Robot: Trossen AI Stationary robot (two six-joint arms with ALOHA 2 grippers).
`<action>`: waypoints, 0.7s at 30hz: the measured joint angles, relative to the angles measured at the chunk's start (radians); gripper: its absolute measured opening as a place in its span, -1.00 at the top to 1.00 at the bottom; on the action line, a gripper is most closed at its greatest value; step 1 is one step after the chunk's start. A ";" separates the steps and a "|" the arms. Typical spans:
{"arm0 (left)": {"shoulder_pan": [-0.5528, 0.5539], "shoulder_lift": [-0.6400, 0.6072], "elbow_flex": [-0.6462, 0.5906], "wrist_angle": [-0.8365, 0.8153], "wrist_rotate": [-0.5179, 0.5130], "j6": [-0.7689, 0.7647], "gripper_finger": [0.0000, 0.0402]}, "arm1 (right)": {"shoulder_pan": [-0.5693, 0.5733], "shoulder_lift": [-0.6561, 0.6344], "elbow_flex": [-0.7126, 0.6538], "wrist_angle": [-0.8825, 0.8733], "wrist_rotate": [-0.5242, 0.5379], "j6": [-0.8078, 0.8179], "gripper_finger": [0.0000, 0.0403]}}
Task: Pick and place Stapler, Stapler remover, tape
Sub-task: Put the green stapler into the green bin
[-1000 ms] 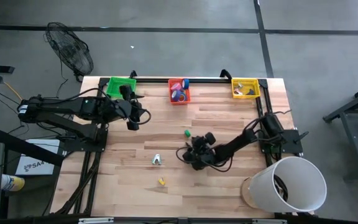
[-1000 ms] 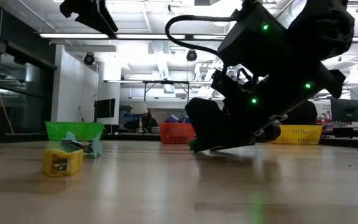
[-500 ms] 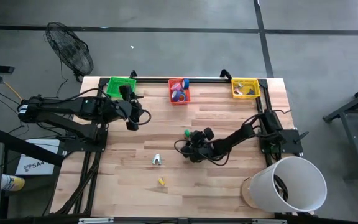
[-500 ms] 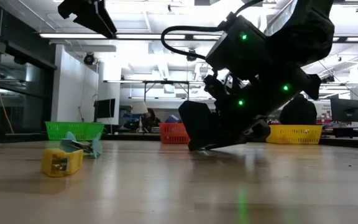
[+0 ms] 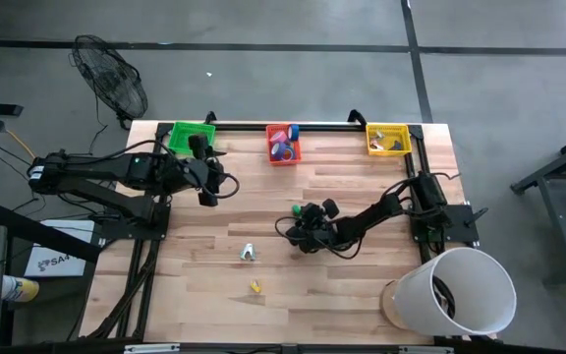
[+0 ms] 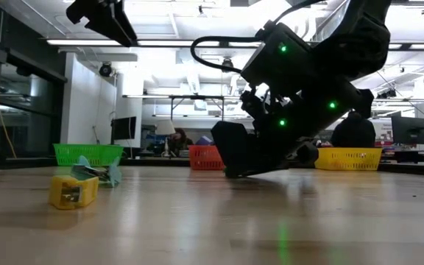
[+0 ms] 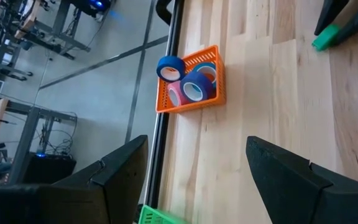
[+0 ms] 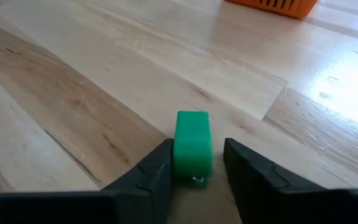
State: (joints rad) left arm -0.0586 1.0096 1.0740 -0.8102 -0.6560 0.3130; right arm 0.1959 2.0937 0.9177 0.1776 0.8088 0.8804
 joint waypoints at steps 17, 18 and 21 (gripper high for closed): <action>0.000 0.000 0.000 -0.005 0.017 -0.004 -0.33 | 0.006 -0.028 -0.004 0.027 -0.024 -0.034 0.69; 0.000 0.000 0.000 -0.002 0.024 -0.004 -0.33 | 0.007 -0.041 -0.005 0.026 -0.032 -0.047 0.69; 0.000 0.000 0.000 0.000 0.039 -0.004 -0.33 | -0.001 -0.088 -0.007 0.018 -0.086 -0.116 0.69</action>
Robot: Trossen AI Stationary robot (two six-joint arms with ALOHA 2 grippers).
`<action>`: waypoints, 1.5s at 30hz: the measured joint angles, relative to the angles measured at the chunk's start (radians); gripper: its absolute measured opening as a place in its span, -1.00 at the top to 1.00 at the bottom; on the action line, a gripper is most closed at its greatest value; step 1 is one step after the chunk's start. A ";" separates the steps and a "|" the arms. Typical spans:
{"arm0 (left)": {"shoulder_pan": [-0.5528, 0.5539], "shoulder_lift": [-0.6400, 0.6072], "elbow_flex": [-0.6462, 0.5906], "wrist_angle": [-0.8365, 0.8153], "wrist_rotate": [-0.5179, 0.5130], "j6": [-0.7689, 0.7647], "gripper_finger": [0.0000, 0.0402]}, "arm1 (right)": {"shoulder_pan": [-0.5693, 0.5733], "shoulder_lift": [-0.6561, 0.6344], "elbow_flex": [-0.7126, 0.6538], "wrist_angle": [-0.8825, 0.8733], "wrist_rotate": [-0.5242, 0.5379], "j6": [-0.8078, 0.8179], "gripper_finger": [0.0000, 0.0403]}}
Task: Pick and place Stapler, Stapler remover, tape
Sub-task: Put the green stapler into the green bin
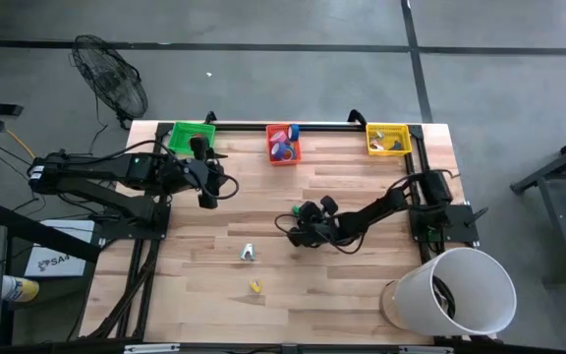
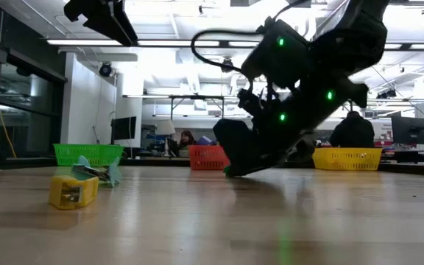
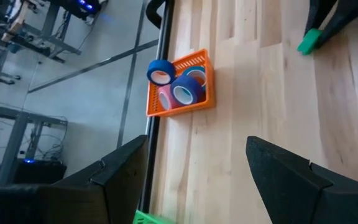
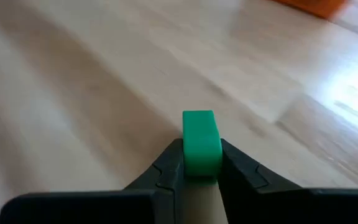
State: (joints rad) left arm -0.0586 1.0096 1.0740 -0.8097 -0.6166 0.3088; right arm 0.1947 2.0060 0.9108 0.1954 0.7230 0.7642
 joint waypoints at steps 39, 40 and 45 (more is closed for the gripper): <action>0.000 0.217 0.000 0.823 0.283 0.858 -0.33 | -0.273 -0.703 0.006 0.150 -0.890 -0.294 0.66; -0.001 0.228 0.000 0.844 0.298 0.867 -0.33 | -0.273 -0.703 0.006 0.155 -0.903 -0.293 0.67; -0.001 0.268 0.000 0.905 0.348 0.873 -0.33 | -0.273 -0.703 0.006 0.158 -0.925 -0.294 0.67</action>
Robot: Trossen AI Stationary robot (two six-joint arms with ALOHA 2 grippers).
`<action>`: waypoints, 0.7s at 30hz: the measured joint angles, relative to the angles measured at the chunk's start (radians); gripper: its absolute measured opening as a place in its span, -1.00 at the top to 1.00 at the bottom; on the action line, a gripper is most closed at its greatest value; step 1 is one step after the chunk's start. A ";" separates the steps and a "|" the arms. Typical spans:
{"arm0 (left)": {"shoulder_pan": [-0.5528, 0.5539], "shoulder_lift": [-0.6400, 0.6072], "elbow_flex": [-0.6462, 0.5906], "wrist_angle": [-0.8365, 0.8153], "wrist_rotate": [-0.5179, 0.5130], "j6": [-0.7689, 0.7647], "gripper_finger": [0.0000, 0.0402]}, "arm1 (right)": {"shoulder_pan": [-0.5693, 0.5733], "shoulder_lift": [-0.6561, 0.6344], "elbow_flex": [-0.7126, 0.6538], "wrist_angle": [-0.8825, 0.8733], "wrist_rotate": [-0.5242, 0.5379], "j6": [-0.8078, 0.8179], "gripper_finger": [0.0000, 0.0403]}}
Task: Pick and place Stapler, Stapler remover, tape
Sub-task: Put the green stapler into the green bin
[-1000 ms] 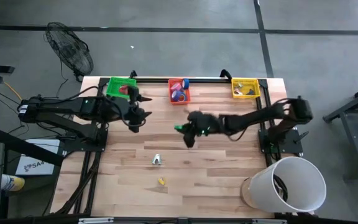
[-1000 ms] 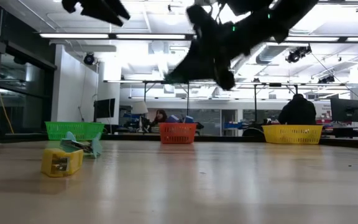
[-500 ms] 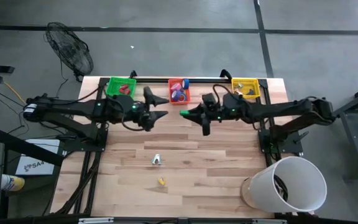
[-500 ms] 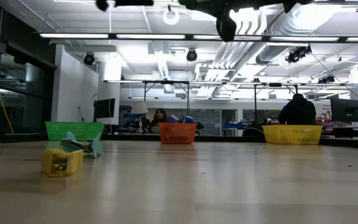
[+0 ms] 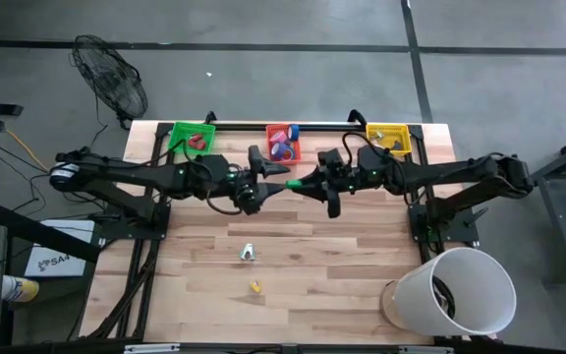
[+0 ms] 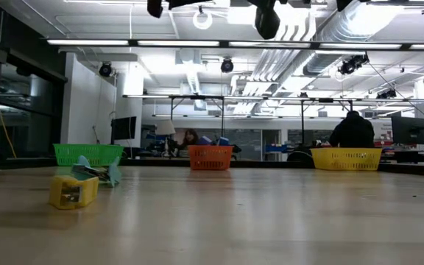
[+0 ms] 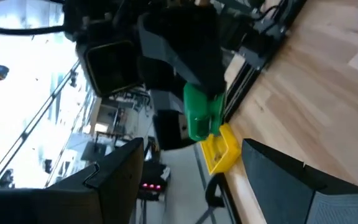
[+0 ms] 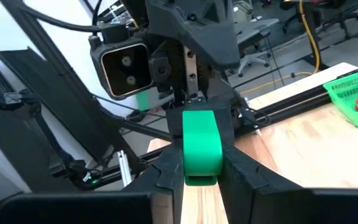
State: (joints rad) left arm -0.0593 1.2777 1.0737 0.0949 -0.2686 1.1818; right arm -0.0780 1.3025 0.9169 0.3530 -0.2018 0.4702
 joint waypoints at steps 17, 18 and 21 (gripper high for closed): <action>0.000 0.011 0.000 0.045 0.125 -0.008 -0.33 | 0.000 0.000 0.000 -0.019 -0.032 -0.002 0.66; 0.000 0.011 0.000 0.045 0.124 -0.008 -0.33 | 0.000 0.000 0.000 -0.019 -0.035 -0.001 0.67; 0.000 0.011 0.000 0.057 0.123 -0.008 -0.33 | 0.000 0.000 0.000 -0.020 -0.035 -0.001 0.67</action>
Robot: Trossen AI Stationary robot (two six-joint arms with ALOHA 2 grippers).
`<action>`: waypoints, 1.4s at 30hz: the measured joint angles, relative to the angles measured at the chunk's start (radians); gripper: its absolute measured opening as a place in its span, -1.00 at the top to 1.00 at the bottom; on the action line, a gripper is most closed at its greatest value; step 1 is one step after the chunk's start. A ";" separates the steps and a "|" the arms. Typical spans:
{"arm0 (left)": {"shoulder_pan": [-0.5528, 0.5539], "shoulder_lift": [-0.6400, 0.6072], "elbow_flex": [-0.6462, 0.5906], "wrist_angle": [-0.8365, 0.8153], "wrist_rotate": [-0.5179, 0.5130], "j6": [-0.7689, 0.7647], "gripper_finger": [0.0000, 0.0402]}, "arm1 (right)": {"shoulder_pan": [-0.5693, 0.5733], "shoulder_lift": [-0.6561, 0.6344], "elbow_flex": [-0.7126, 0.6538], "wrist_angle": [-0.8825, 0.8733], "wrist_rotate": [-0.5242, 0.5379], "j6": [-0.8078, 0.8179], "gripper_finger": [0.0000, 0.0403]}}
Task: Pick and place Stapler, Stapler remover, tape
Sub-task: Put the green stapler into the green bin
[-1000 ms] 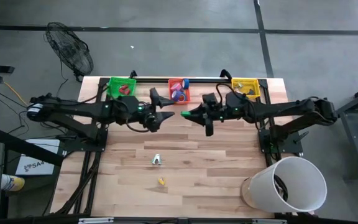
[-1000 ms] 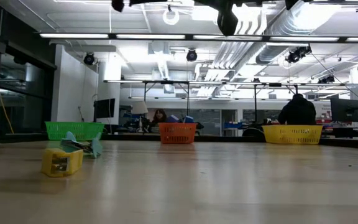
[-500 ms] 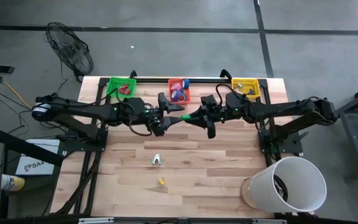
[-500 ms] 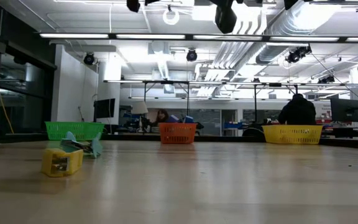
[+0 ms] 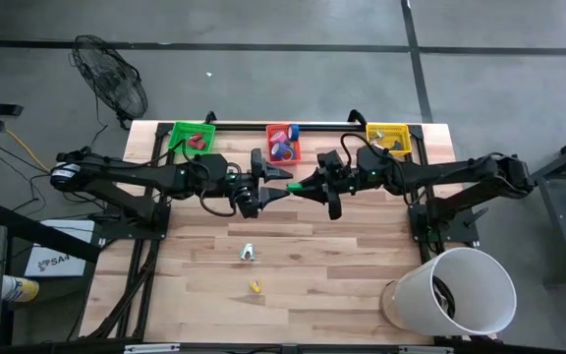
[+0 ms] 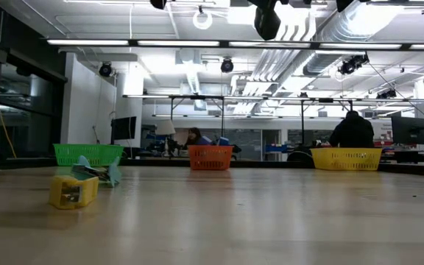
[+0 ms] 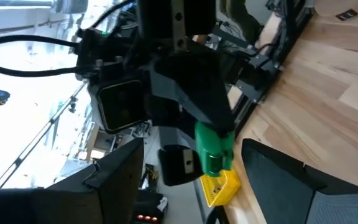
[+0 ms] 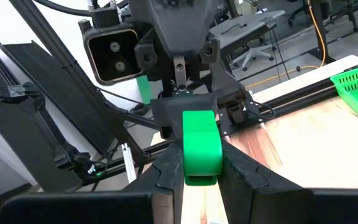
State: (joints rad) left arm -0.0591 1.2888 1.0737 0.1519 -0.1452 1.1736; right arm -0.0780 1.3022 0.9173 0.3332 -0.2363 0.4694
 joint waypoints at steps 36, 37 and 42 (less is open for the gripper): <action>0.000 0.075 0.001 0.065 -0.003 -0.057 0.32 | 0.000 -0.001 0.001 -0.043 -0.032 0.001 0.66; -0.001 0.076 0.001 0.063 -0.003 -0.057 0.39 | 0.000 -0.001 0.001 -0.043 -0.032 0.000 0.66; 0.000 0.075 0.001 0.047 -0.004 -0.057 0.68 | 0.000 -0.001 0.001 -0.046 -0.033 -0.003 0.67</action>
State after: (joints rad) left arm -0.0593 1.3643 1.0744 0.1993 -0.1489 1.1169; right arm -0.0780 1.3014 0.9180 0.2877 -0.2691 0.4667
